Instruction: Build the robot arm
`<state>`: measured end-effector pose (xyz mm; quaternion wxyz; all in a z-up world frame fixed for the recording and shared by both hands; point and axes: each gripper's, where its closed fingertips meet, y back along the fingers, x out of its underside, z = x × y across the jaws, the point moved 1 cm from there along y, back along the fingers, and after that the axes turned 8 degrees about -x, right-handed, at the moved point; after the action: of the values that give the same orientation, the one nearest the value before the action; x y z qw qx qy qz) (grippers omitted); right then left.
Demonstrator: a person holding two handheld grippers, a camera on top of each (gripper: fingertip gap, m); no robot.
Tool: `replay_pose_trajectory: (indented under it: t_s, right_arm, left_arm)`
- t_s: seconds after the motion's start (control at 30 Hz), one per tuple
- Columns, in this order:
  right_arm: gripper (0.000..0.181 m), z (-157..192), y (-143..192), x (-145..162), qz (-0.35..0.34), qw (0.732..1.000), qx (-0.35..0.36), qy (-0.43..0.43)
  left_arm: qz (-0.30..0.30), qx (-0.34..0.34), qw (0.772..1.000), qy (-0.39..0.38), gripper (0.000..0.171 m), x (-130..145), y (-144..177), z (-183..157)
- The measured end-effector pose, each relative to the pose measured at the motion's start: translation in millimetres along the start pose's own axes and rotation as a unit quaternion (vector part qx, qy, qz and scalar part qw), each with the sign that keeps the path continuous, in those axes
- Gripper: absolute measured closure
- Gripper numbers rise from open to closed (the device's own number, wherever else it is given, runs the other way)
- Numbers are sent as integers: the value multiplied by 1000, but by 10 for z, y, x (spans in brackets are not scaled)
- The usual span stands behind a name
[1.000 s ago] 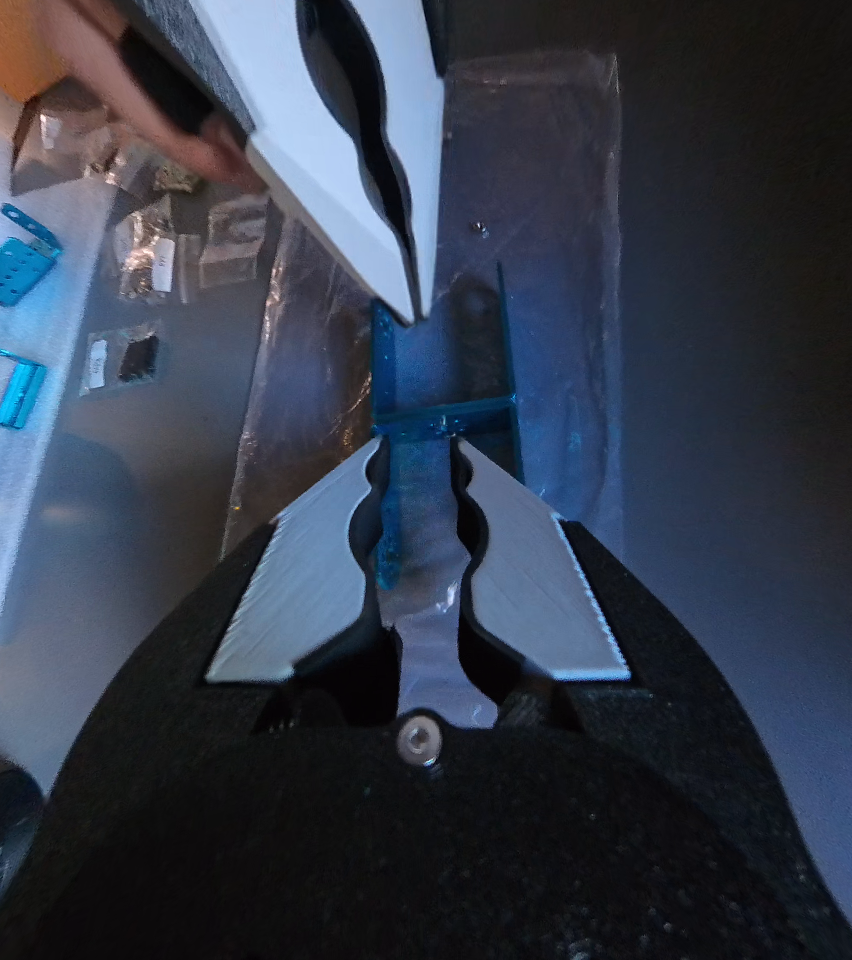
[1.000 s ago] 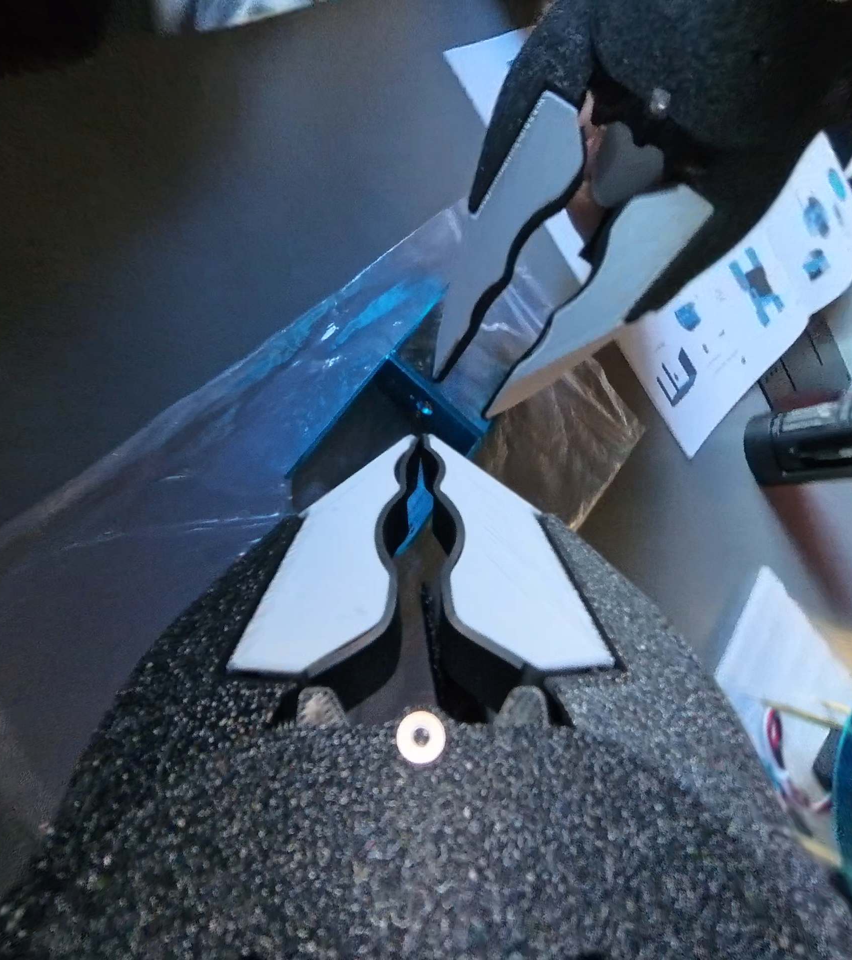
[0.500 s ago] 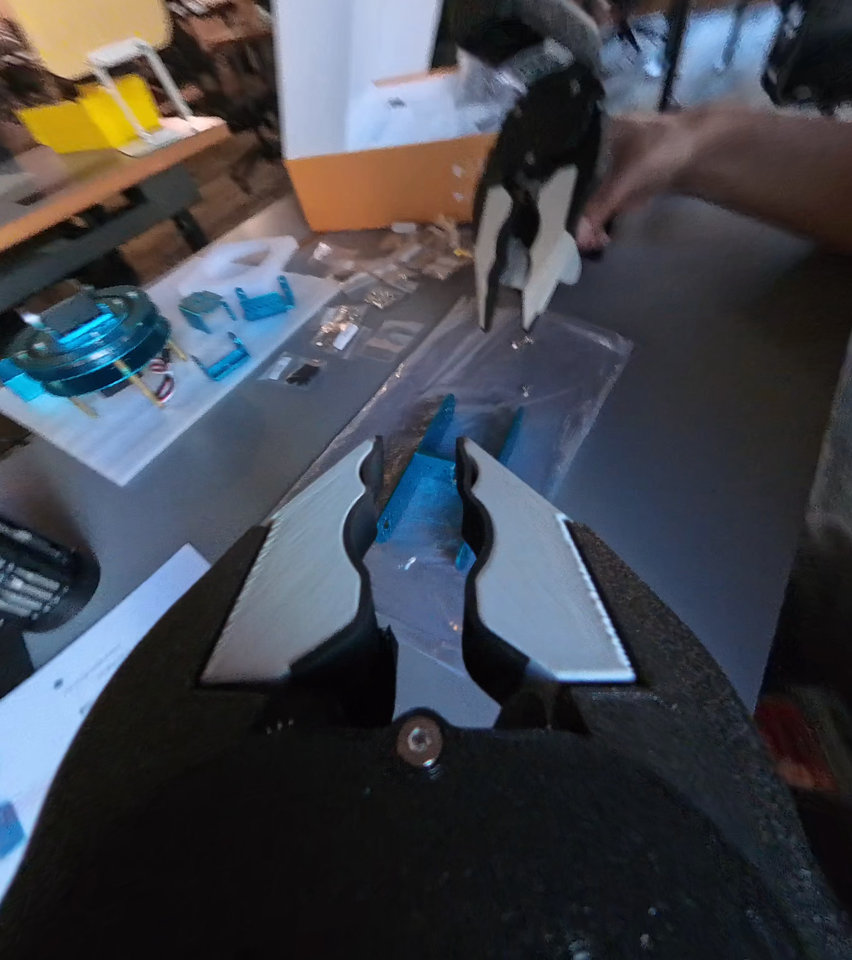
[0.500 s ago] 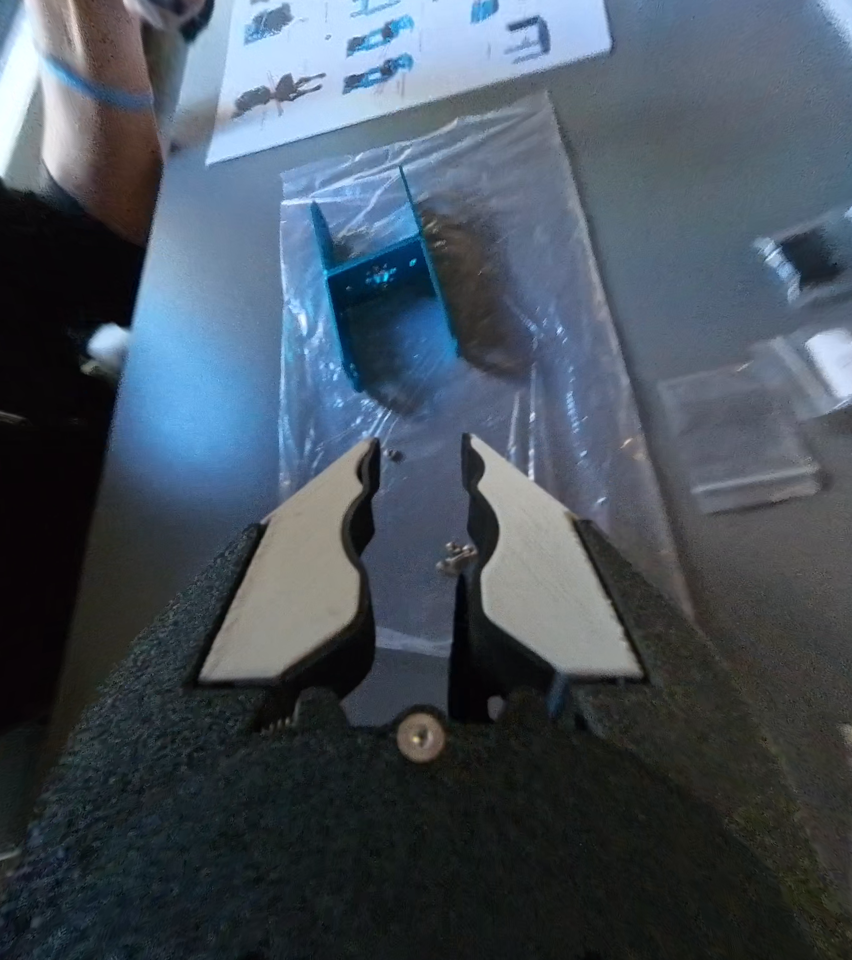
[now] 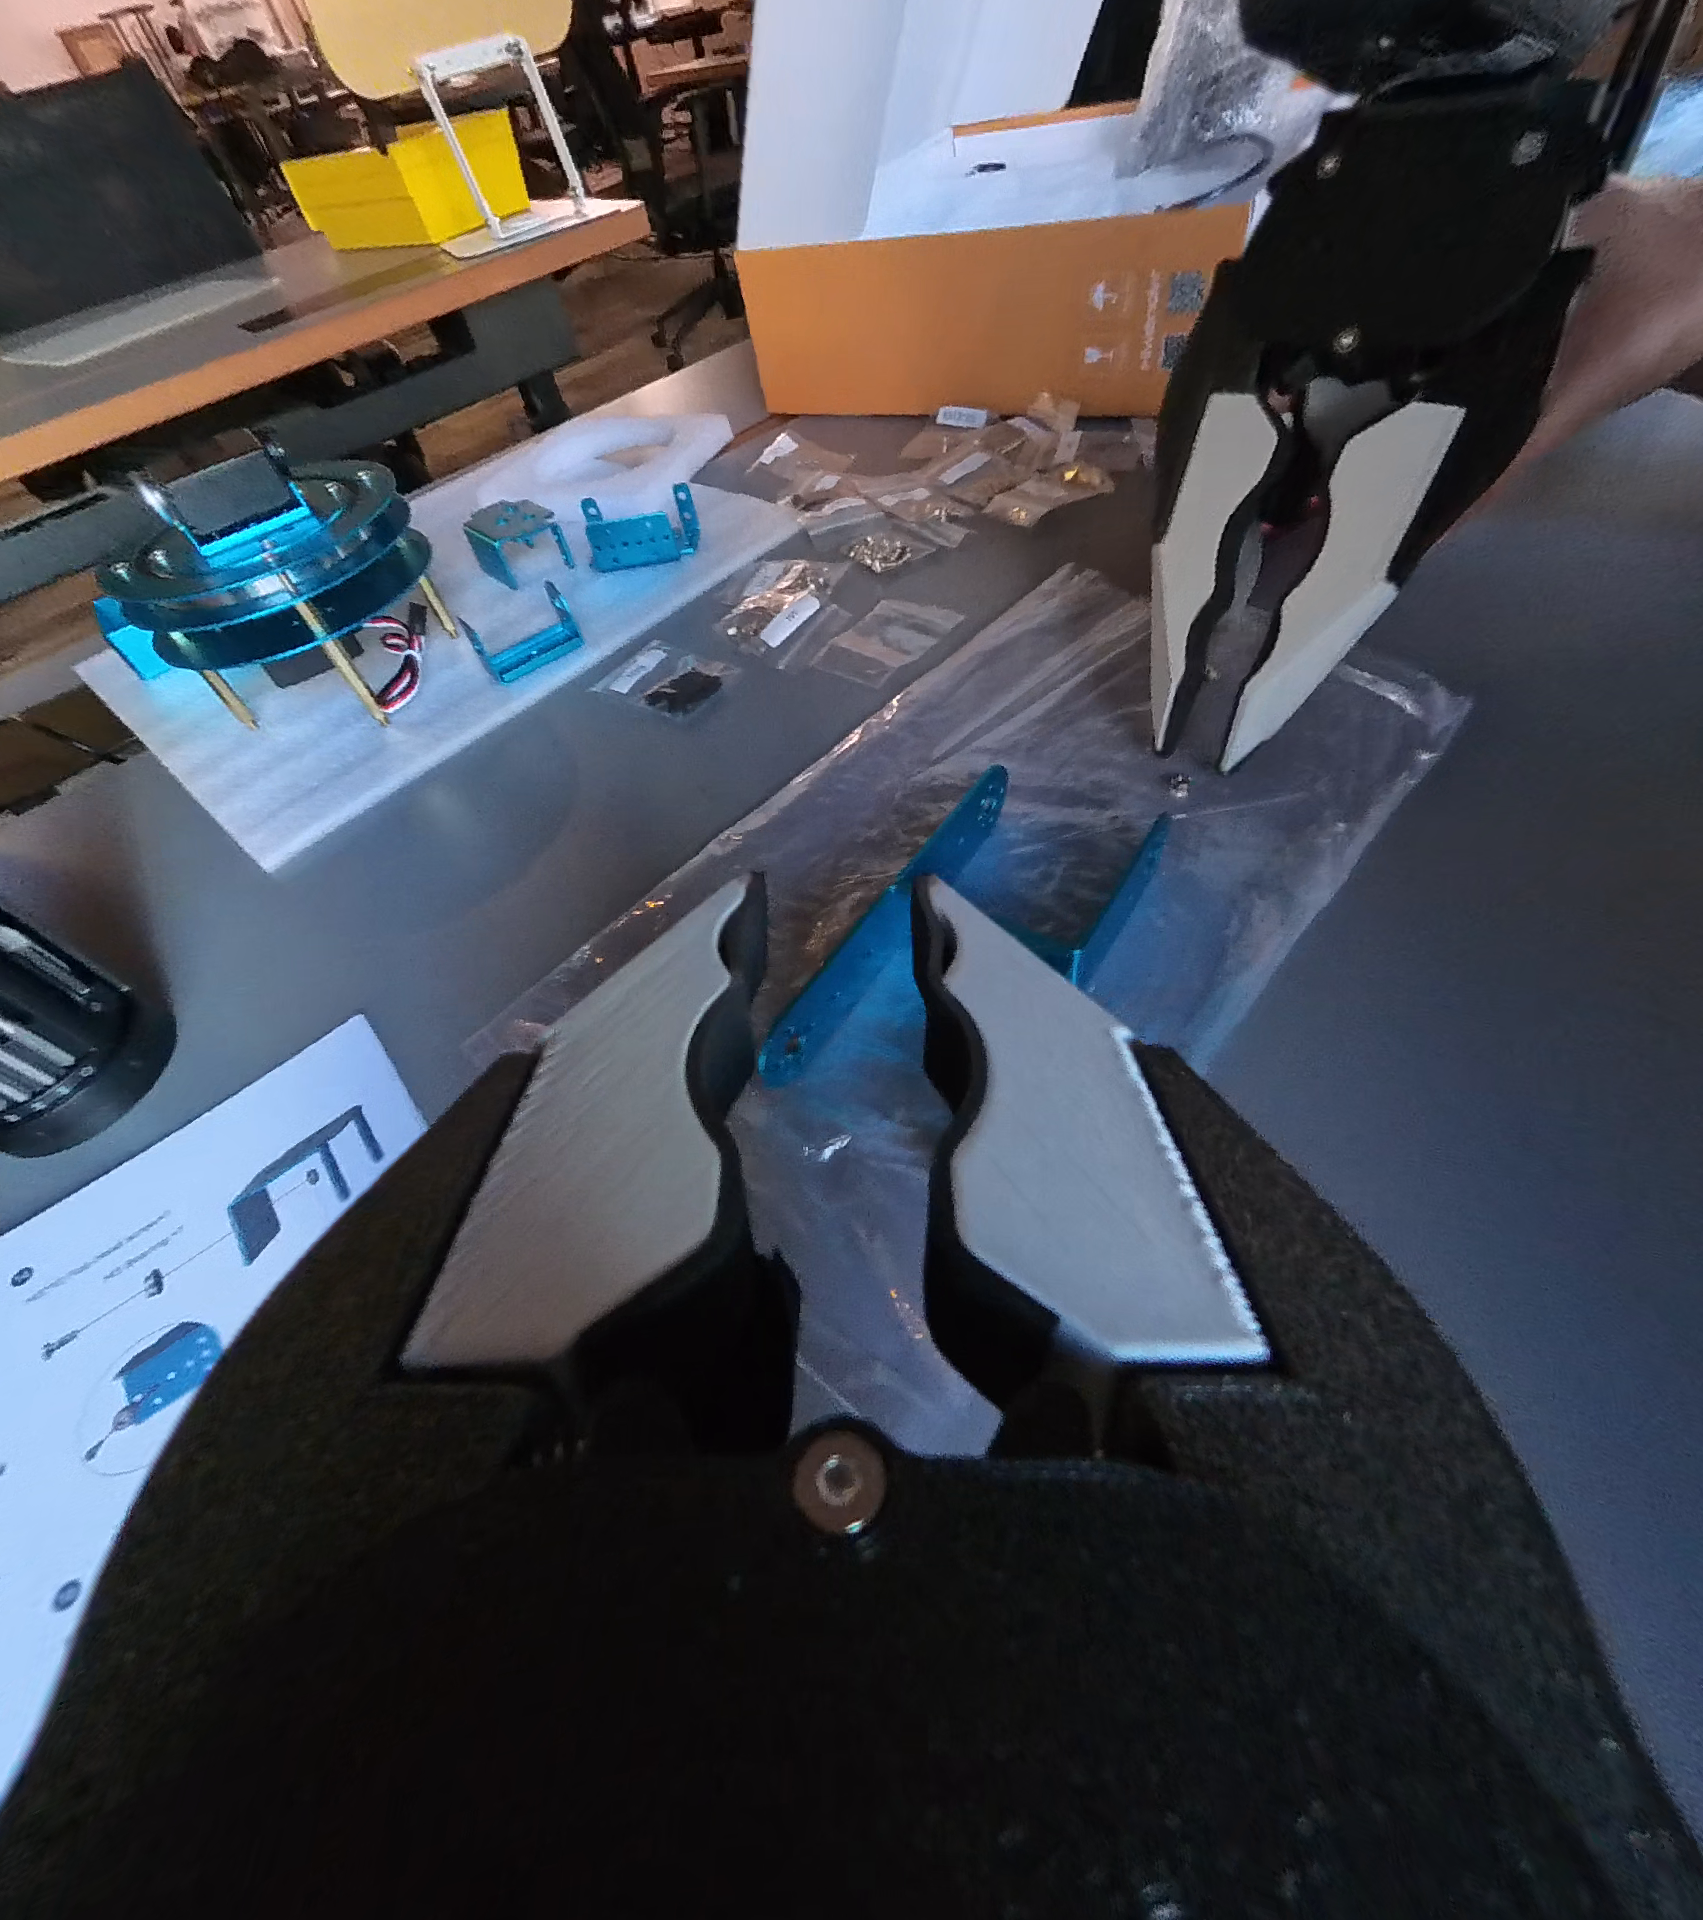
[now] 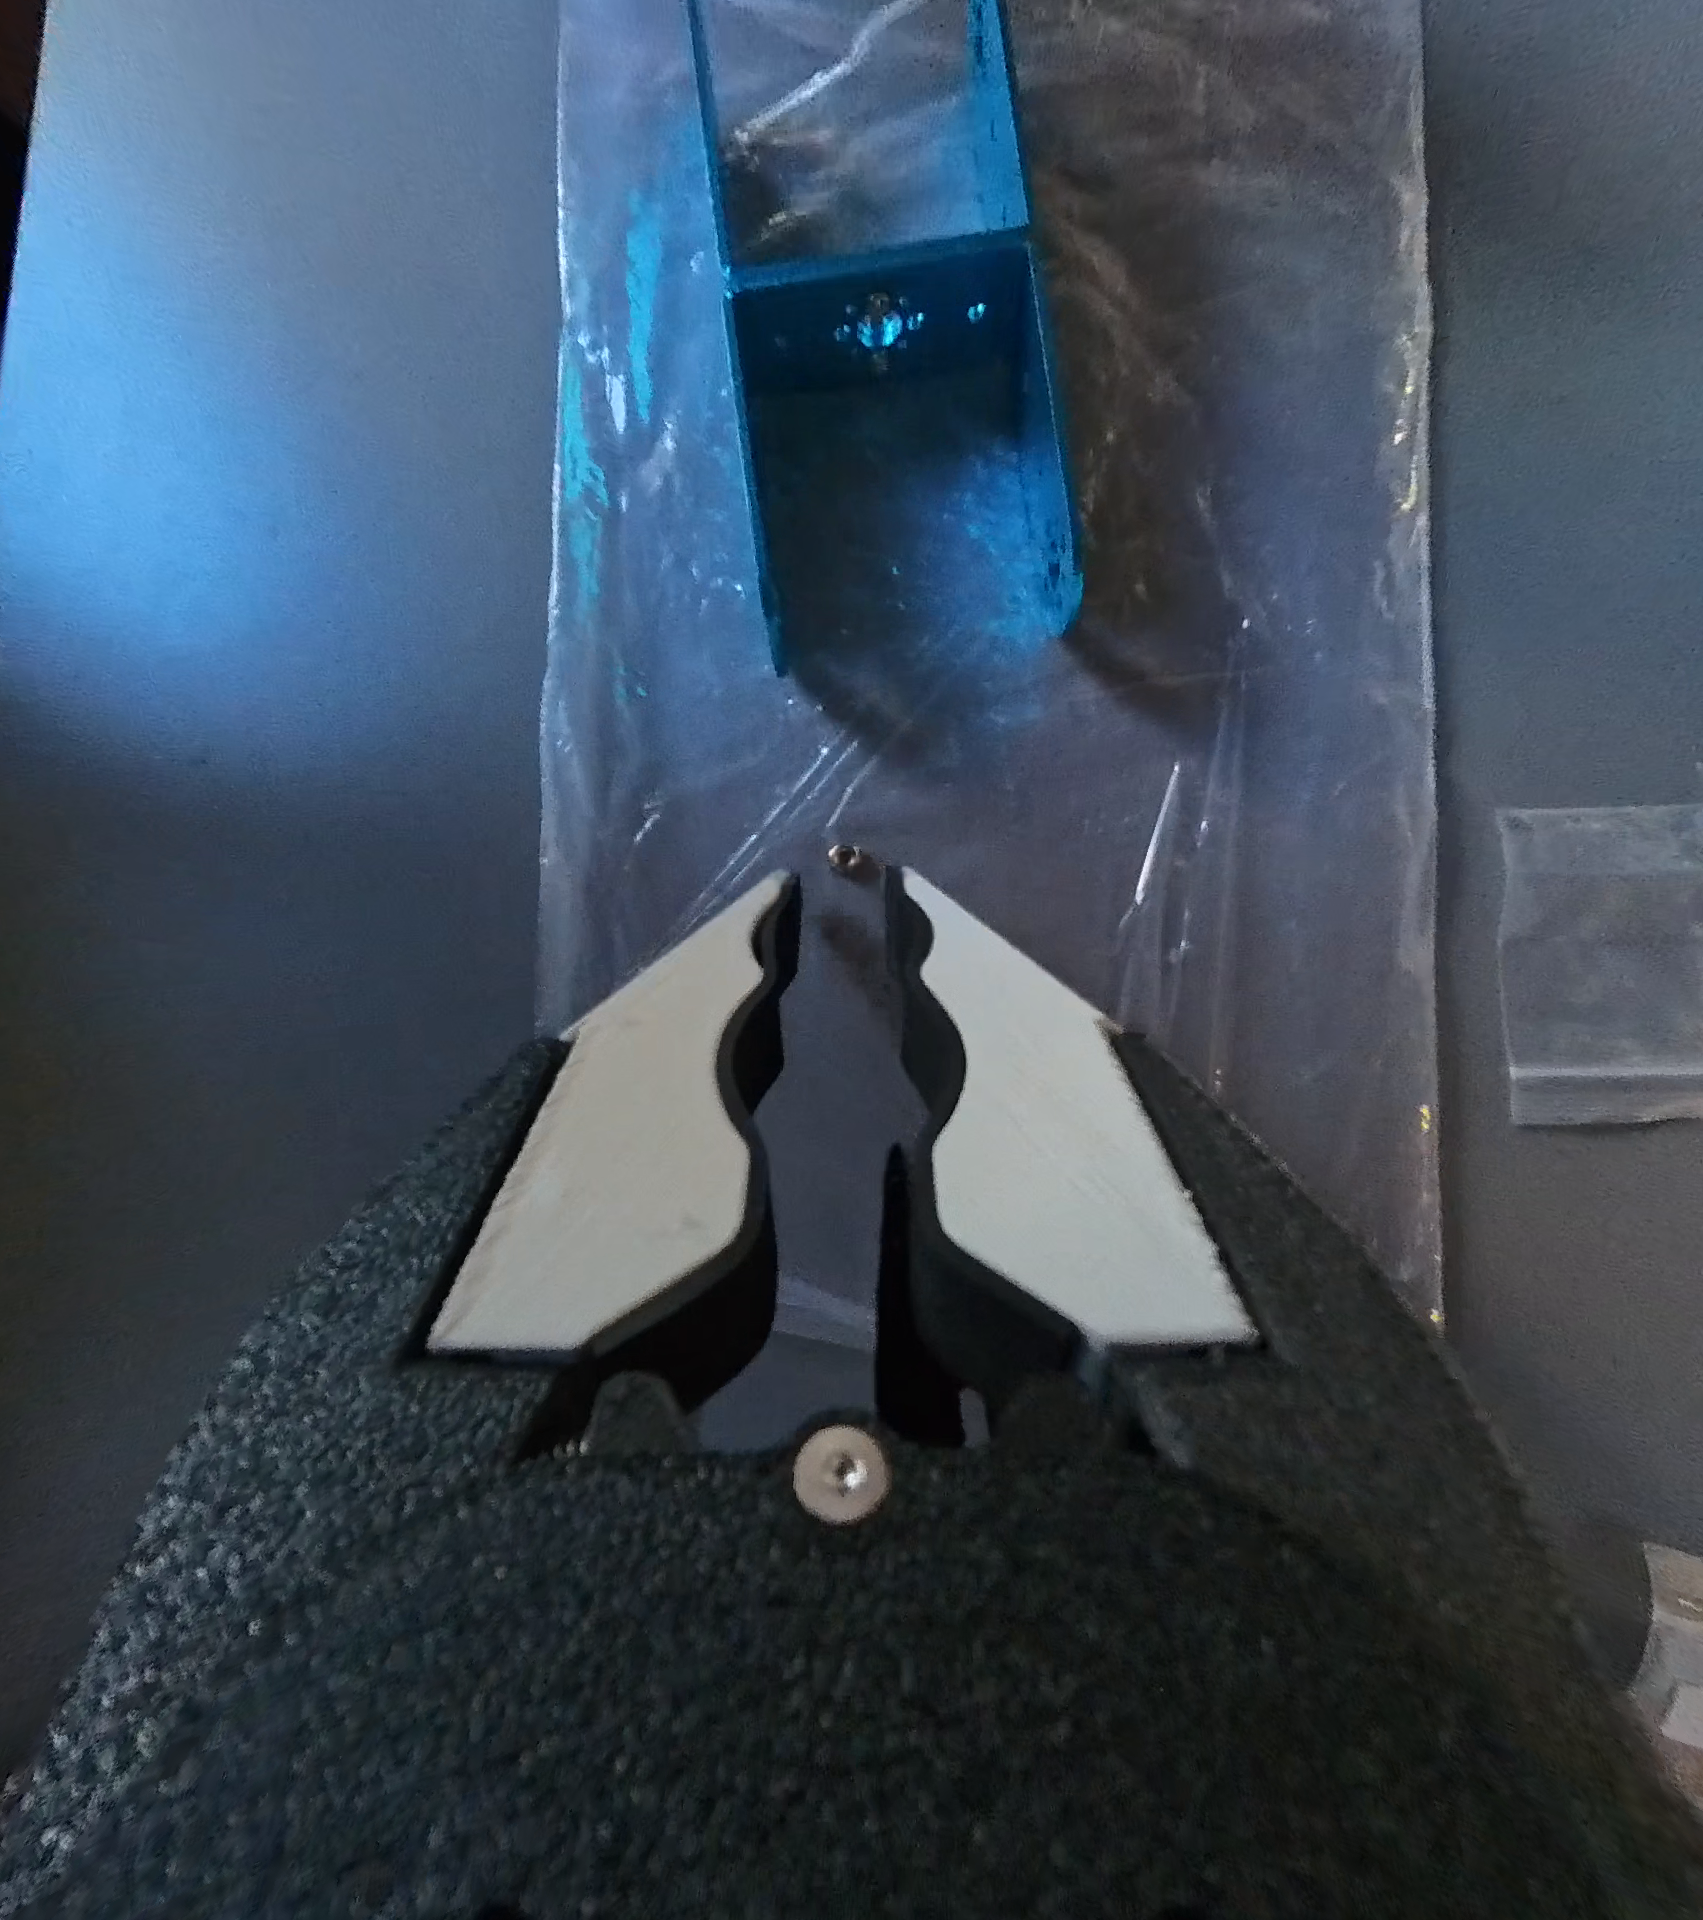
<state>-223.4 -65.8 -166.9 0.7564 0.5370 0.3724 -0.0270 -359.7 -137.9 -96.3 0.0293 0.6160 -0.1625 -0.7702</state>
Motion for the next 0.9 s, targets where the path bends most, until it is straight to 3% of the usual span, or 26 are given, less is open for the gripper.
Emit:
replay_pose_trajectory:
  t_s: [0.33,0.53,0.77,0.87,0.9]
  right_arm:
    - [175,17,-85,-47,-4,1000,-4,21]
    - [178,7,-79,-50,-13,1000,-9,10]
    - [181,-54,206,-463,-174,982,-48,-52]
    - [181,-137,188,-363,-125,992,0,-37]
    - [173,-128,167,-339,-109,994,15,-23]
  left_arm:
    - [-11,58,998,-20,145,-47,42,-249]
    - [-47,53,996,-57,145,-129,103,-299]
    - [-123,25,976,-175,145,-318,156,-583]
    - [-89,-6,975,-206,145,-189,46,-509]
    - [-76,-11,977,-199,145,-142,18,-444]
